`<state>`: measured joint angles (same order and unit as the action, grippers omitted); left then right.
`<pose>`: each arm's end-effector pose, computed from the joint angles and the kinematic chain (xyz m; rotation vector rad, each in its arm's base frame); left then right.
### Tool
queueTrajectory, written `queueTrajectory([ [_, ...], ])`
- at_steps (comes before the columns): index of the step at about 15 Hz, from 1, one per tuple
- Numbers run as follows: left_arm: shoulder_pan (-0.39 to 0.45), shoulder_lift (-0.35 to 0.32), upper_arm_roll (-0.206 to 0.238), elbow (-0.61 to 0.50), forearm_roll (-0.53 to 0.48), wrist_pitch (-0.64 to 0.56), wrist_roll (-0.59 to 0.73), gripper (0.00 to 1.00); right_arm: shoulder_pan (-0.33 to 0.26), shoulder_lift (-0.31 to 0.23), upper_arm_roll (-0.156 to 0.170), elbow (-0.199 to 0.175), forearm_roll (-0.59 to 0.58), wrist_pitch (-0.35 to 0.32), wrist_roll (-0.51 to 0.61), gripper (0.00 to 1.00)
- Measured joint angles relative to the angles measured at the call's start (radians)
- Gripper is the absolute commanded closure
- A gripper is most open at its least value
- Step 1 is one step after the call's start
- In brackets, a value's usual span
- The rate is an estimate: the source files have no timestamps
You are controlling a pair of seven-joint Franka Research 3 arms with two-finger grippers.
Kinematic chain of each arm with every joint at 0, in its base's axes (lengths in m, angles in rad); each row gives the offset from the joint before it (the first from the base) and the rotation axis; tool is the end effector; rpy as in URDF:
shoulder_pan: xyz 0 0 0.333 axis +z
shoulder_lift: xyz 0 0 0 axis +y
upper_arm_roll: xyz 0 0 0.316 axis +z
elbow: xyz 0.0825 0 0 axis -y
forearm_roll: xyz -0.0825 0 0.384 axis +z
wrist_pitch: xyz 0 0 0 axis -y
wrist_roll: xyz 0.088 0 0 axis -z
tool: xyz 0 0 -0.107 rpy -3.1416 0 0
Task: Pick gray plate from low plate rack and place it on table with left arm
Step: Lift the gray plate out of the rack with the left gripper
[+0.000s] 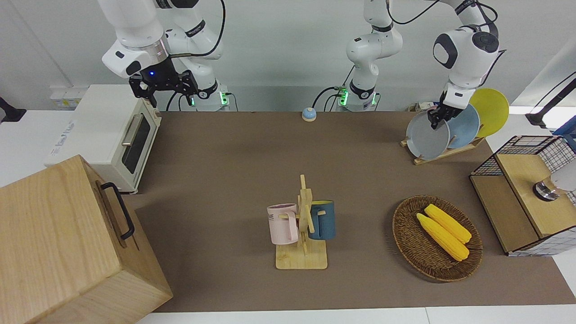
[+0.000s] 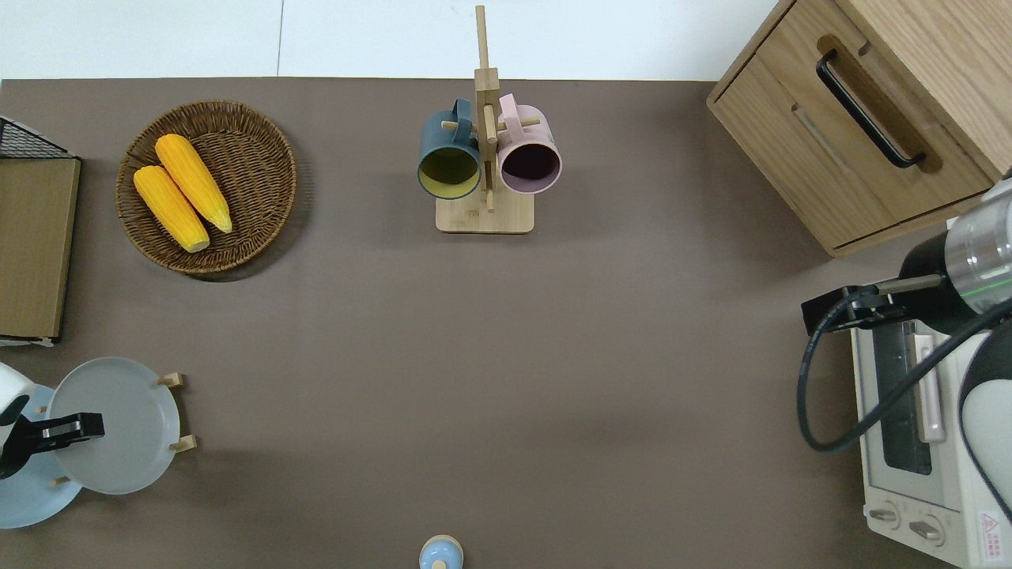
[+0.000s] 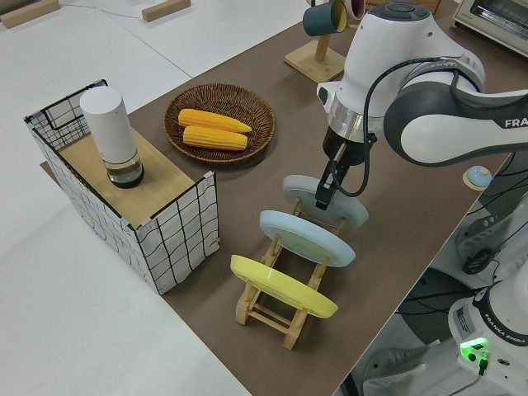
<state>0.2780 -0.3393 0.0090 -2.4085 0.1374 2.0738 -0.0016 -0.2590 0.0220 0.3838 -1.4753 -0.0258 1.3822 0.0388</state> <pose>0.4181 0.1308 0.4411 -3.0059 -0.3351 0.0182 0.5375 0.0617 0.6421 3.1075 0.1290 -0.1739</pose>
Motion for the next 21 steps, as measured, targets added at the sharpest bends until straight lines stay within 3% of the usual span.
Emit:
queueTrajectory([
  [5, 0.0, 0.0, -0.002, 0.036, 0.0, -0.01, 0.002, 0.86, 0.0, 0.0, 0.0, 0.0, 0.0, 0.0, 0.0, 0.017],
  [14, -0.008, -0.001, -0.027, 0.227, 0.0, -0.234, 0.005, 0.86, 0.0, 0.0, 0.0, 0.0, 0.0, 0.0, 0.0, 0.017],
  [17, -0.046, 0.005, -0.034, 0.232, -0.015, -0.241, 0.021, 0.86, 0.0, 0.0, 0.0, 0.0, 0.0, 0.0, 0.0, 0.017],
  [21, -0.123, 0.046, -0.04, 0.232, -0.11, -0.239, 0.021, 0.86, 0.0, 0.0, 0.0, 0.0, 0.0, 0.0, 0.0, 0.017],
])
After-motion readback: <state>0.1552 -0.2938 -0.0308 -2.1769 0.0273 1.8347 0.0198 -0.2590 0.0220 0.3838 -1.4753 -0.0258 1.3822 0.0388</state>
